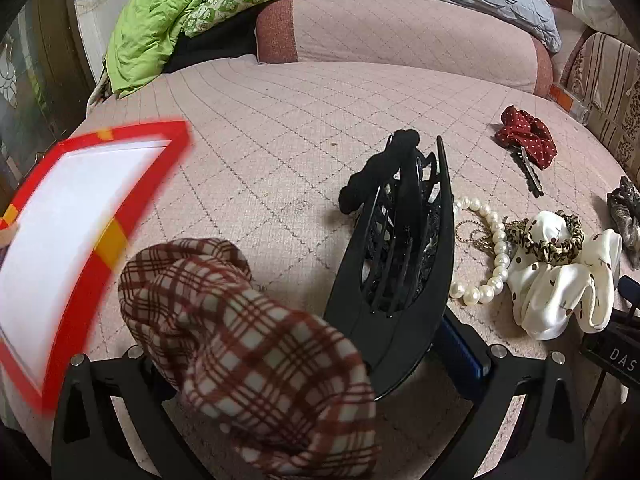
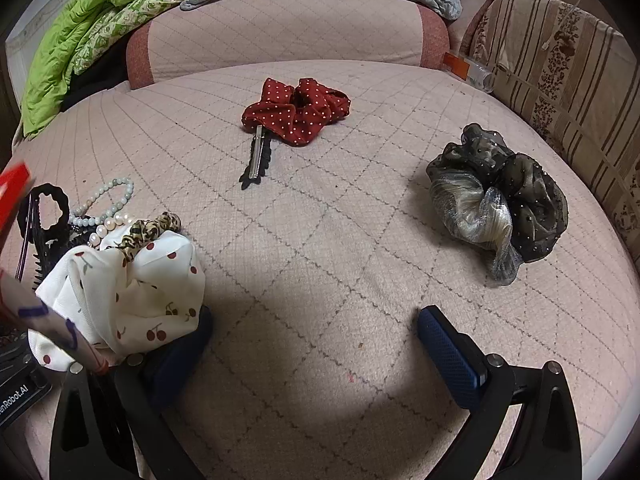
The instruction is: Organize jewelry
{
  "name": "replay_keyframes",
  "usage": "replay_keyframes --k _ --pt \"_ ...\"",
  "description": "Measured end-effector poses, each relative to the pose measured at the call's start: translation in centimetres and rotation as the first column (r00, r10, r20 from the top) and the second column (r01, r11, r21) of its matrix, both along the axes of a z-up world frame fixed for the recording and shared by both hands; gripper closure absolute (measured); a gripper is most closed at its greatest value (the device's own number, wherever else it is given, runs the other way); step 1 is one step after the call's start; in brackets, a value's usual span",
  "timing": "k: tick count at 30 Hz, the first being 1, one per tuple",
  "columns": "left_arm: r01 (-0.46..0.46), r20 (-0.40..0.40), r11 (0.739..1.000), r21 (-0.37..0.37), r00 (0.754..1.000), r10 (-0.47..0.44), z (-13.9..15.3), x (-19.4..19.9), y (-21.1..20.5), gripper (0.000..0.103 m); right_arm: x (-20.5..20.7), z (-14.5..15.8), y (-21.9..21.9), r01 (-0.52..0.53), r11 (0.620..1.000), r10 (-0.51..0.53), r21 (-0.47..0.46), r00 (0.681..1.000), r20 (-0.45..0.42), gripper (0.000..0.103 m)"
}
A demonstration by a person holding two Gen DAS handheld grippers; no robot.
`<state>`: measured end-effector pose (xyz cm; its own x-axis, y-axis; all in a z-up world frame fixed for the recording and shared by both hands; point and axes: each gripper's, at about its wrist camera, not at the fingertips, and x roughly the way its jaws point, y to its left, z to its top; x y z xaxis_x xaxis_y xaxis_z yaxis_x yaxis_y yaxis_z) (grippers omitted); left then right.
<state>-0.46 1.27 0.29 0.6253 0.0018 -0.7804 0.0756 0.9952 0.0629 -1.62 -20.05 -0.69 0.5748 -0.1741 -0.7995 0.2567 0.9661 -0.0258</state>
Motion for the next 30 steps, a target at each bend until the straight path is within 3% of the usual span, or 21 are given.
replay_keyframes --k 11,18,24,28,30 --pt "-0.001 0.001 1.000 0.004 1.000 0.001 0.0 0.4 -0.9 0.000 -0.1 0.1 0.1 0.000 1.000 0.000 0.007 1.000 0.000 0.000" --pt "-0.001 0.002 1.000 0.001 1.000 0.001 0.0 0.4 -0.9 0.000 -1.6 1.5 -0.8 0.039 0.996 -0.040 0.079 0.999 0.008 0.000" --pt "-0.013 -0.006 1.000 0.022 1.000 0.013 0.1 0.6 -1.4 0.000 -6.2 4.9 -0.7 0.076 0.994 -0.085 0.076 0.989 0.123 0.000" --pt "0.049 -0.091 0.999 -0.024 0.995 -0.051 1.4 0.3 -0.8 0.000 -9.5 7.4 0.3 0.076 0.991 -0.098 0.108 0.971 0.220 0.000" --pt "0.058 -0.046 0.998 -0.015 0.997 -0.059 2.6 -1.2 -0.6 0.000 -10.7 8.4 1.0 0.062 0.993 -0.086 0.102 0.964 0.251 0.000"
